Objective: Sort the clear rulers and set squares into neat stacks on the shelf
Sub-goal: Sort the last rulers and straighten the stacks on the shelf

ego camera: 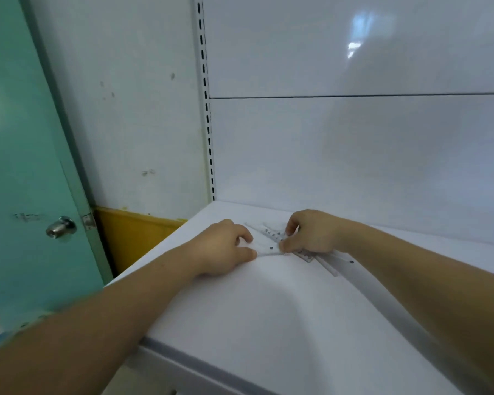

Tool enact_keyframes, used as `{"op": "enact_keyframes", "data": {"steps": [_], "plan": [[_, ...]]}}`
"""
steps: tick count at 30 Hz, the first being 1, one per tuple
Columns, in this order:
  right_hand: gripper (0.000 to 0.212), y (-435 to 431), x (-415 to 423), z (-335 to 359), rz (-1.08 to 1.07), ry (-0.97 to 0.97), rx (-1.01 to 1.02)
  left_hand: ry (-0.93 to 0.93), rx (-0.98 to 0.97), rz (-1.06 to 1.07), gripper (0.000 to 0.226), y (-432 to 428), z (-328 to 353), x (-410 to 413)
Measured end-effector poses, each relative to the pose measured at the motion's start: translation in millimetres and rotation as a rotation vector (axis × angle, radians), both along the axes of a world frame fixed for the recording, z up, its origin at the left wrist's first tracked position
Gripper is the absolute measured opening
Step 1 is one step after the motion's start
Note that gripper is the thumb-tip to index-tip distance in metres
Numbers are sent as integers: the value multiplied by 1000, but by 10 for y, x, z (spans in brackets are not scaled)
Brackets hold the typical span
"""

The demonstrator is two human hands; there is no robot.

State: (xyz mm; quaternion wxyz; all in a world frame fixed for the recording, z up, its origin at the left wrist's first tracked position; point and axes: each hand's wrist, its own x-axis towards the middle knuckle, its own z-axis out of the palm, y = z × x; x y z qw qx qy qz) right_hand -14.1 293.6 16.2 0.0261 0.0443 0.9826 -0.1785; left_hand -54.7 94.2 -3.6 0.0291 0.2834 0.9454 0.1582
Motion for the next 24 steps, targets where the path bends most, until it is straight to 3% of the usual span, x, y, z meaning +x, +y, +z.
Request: {"op": "enact_keyframes", "data": {"steps": [3, 9, 13, 19, 21, 24], "plan": [[40, -104, 105, 9, -92, 10, 31, 23, 61, -106, 23, -11, -29, -15], [44, -289, 431, -13, -229, 6, 10, 159, 35, -184, 23, -29, -129, 1], [51, -351, 659, -54, -297, 9, 45, 126, 109, -194, 22, -43, -122, 25], [40, -394, 810, -228, -430, 196, -57, 38, 252, -225, 18, -30, -143, 98], [45, -407, 800, -256, -415, 197, -22, 20, 190, -197, 36, 3, -132, 115], [48, -408, 773, -264, -398, 180, 56, 114, -85, -138, 57, 37, -121, 103]]}}
